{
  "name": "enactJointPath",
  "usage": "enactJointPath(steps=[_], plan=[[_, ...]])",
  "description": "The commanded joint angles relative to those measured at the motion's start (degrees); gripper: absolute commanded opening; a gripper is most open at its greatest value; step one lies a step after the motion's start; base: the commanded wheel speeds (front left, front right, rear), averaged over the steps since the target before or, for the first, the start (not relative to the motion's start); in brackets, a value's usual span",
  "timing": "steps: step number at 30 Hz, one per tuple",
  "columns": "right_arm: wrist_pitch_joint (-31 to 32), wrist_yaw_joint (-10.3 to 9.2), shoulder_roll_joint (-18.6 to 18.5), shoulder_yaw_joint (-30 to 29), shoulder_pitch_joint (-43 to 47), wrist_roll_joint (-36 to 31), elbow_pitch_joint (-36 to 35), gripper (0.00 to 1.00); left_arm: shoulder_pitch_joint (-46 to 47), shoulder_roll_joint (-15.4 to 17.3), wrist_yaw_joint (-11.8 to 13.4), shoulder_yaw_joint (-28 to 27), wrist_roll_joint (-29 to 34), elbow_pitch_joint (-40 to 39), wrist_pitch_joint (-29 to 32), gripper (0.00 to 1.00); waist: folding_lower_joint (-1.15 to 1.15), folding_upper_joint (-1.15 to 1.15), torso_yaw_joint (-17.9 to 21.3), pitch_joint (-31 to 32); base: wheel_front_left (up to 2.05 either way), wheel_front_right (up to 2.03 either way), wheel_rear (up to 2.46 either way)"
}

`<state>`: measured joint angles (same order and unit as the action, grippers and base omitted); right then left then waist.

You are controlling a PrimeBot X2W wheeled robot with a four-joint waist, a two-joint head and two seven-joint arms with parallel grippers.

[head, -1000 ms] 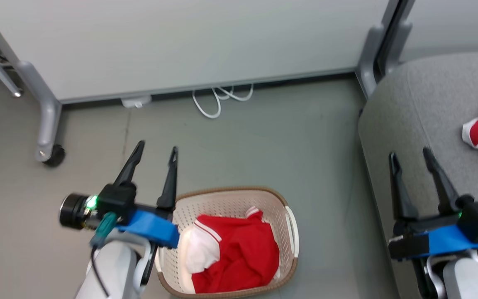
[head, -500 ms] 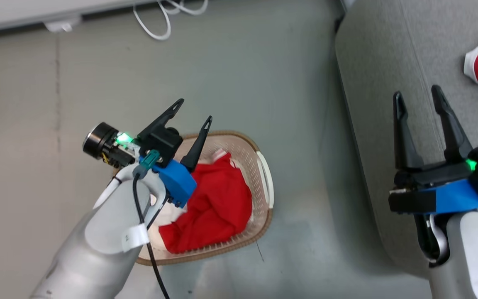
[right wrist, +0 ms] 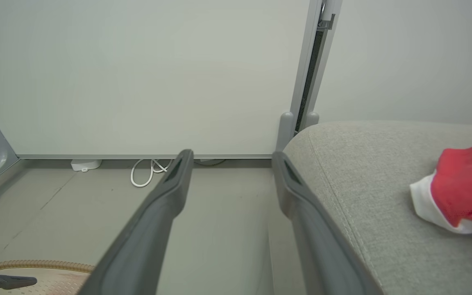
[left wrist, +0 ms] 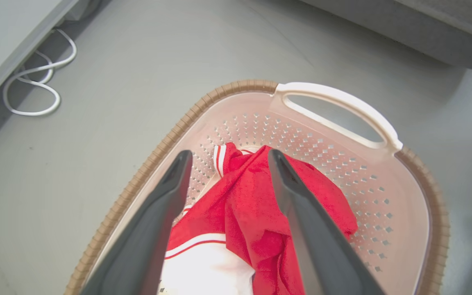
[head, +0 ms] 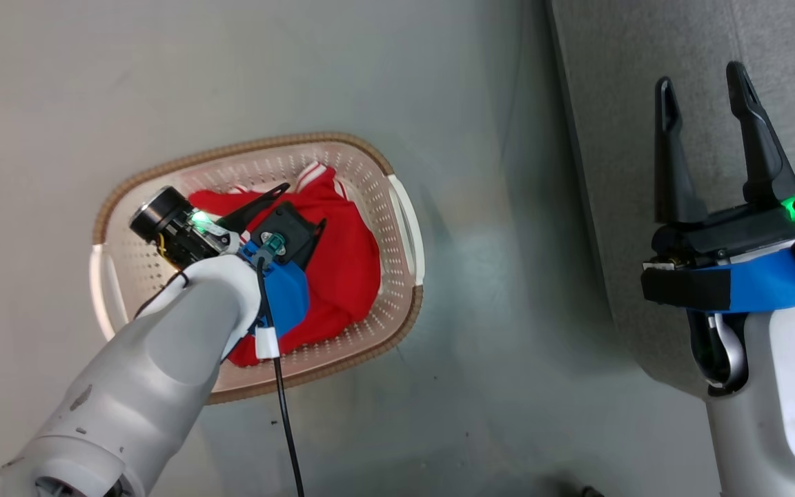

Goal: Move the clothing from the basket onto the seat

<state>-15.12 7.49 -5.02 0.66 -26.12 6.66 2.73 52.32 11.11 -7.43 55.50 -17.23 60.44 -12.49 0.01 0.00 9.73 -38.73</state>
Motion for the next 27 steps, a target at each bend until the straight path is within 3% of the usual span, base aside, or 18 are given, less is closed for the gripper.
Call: enactJointPath(steps=[1,10,19,27], plan=[[-0.1,0.01,0.3,0.4,-1.5,0.0,-0.5,1.00,1.8,0.6,0.0,2.3,-1.3,1.7,1.1,1.00,-0.01,0.00,1.4,-3.3,0.00,0.00,0.00],[-0.1,0.01,0.7,1.1,-3.3,-0.1,-2.1,1.00,4.5,2.6,0.0,11.2,-9.3,5.4,8.7,1.00,-0.01,0.00,2.9,-9.7,0.00,0.00,0.00],[-0.1,0.01,0.9,1.4,-4.3,-0.9,-5.0,1.00,7.5,4.9,0.0,15.5,-12.9,6.3,11.1,1.00,-0.01,0.00,3.8,-15.7,0.00,0.00,0.00],[-0.1,0.01,1.4,2.0,-4.6,-1.6,-8.1,1.00,10.8,5.0,0.0,16.7,-13.8,8.6,10.9,1.00,-0.01,0.00,4.0,-20.6,0.00,0.00,0.00]])
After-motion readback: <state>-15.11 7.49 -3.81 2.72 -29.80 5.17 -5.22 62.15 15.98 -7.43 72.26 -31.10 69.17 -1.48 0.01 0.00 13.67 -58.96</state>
